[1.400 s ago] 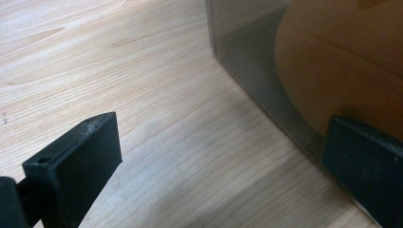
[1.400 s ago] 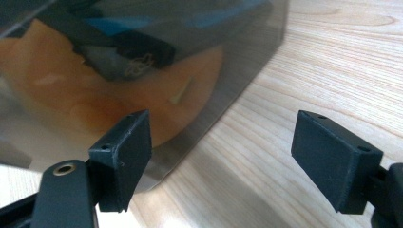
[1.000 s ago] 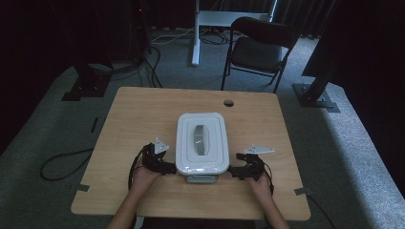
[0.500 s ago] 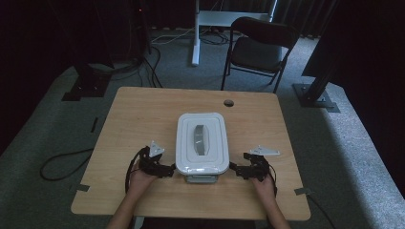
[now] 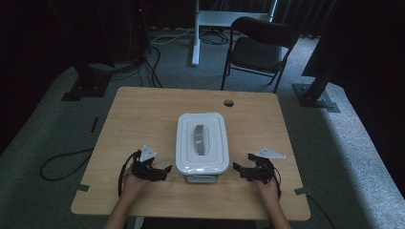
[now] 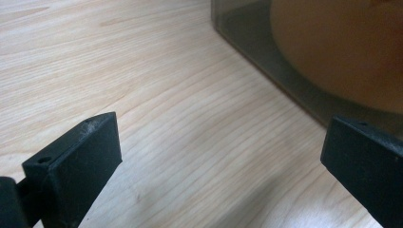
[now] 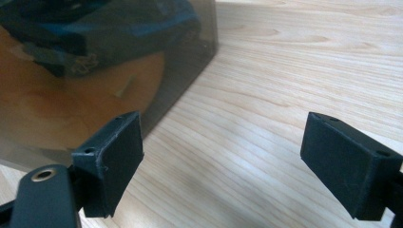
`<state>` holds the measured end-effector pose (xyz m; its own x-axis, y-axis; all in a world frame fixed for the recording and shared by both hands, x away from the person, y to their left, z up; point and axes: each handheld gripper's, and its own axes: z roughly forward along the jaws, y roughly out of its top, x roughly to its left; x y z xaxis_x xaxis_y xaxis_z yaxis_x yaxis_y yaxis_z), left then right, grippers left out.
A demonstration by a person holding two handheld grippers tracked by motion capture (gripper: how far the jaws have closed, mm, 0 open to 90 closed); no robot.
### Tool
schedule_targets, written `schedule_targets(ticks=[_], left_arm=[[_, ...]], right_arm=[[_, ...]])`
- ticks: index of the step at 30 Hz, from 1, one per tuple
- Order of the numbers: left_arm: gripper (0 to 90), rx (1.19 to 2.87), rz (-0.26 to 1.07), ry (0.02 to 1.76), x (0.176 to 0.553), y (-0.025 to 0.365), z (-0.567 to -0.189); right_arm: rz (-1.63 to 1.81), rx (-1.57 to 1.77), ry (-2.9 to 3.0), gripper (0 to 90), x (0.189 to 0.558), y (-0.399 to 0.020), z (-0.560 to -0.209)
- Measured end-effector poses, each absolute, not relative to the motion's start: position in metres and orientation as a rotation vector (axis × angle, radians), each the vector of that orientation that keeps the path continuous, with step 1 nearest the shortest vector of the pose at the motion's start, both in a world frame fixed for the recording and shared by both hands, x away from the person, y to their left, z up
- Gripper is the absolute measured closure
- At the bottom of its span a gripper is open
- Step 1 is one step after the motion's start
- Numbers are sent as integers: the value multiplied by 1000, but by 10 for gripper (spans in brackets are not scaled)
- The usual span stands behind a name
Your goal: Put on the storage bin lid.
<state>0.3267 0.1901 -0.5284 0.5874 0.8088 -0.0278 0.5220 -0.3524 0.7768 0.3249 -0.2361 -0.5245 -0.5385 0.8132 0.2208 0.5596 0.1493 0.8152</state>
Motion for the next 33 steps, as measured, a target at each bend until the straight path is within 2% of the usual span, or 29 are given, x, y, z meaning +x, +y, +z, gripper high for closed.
schedule_targets(ticks=[33], left_arm=[[2, 1977, 556, 1242, 310, 253, -538]], right_arm=[[1112, 1413, 1991, 127, 310, -271, -534]])
